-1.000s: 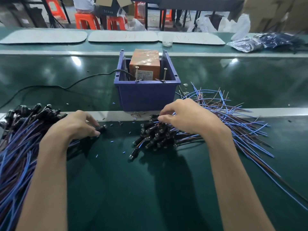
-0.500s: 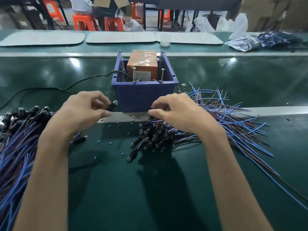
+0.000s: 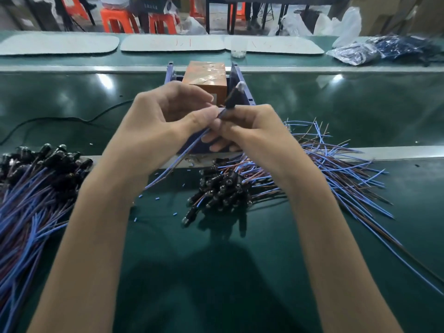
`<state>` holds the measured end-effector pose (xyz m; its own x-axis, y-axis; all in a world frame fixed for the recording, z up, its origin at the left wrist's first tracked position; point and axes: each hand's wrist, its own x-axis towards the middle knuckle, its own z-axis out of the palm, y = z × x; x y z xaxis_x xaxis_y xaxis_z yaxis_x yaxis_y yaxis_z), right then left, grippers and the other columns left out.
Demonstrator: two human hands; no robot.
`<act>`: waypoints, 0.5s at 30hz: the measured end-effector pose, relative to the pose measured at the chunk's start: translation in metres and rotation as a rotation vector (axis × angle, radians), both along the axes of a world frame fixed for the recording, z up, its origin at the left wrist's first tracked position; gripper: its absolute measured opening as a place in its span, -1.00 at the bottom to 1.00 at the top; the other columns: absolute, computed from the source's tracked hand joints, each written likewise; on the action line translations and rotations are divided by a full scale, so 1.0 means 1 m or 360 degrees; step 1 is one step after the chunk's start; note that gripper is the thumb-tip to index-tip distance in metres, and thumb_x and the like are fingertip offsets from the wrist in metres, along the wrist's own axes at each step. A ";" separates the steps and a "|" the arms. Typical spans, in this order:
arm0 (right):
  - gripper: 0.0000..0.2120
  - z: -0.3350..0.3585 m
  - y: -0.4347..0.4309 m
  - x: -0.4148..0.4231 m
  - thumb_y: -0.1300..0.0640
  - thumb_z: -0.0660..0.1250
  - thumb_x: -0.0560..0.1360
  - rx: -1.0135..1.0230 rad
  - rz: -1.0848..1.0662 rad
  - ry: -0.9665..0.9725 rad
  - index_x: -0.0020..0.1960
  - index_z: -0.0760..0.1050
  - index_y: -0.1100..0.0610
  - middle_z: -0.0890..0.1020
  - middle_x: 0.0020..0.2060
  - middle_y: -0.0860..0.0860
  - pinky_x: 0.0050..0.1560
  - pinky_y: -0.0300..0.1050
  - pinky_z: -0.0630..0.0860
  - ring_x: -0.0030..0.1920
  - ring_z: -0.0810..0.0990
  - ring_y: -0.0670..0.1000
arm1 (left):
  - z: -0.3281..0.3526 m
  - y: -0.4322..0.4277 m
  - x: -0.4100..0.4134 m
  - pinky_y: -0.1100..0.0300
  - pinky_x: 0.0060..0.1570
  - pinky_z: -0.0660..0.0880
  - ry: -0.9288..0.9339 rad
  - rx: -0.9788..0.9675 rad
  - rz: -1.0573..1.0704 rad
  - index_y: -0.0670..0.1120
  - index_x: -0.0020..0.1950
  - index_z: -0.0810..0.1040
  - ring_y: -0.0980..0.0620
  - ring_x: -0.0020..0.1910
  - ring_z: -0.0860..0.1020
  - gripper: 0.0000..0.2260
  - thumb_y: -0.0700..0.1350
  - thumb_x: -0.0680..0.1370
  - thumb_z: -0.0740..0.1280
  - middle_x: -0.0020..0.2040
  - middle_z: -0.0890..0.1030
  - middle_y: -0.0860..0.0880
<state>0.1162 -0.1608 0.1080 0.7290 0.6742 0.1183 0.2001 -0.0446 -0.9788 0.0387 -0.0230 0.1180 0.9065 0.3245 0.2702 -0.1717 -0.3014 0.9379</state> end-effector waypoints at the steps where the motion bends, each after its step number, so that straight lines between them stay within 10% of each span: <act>1: -0.90 0.001 -0.001 0.001 0.26 0.29 0.56 0.0007 -0.0048 0.0007 -0.07 0.57 0.18 0.65 -0.33 0.00 -0.38 -0.42 0.44 -0.40 0.59 -0.17 | 0.000 0.002 0.000 0.35 -0.06 0.54 0.0025 -0.0005 0.0039 0.02 -0.02 0.59 0.17 -0.12 0.65 -0.77 0.04 0.37 0.43 -0.16 0.71 0.06; 7: -0.88 0.003 -0.001 0.005 0.16 0.30 0.57 0.0081 -0.0353 0.0028 -0.13 0.54 0.06 0.66 -0.30 -0.07 -0.31 -0.39 0.47 -0.28 0.63 -0.17 | -0.002 0.006 0.002 0.40 -0.47 0.47 0.0593 -0.0033 -0.0030 -0.01 0.06 0.45 0.09 -0.43 0.63 -0.60 0.24 0.39 0.26 -0.34 0.69 -0.08; 15: -0.67 0.013 -0.007 0.003 0.04 0.14 0.64 0.0365 -0.0218 0.0298 -0.21 0.52 0.12 0.70 -0.20 0.01 -0.16 -0.30 0.54 -0.18 0.67 -0.09 | -0.015 0.026 0.009 0.35 -0.32 0.57 0.0813 -0.0049 0.0306 0.02 0.29 0.45 0.04 -0.27 0.70 -0.53 0.30 0.54 0.15 0.07 0.60 -0.10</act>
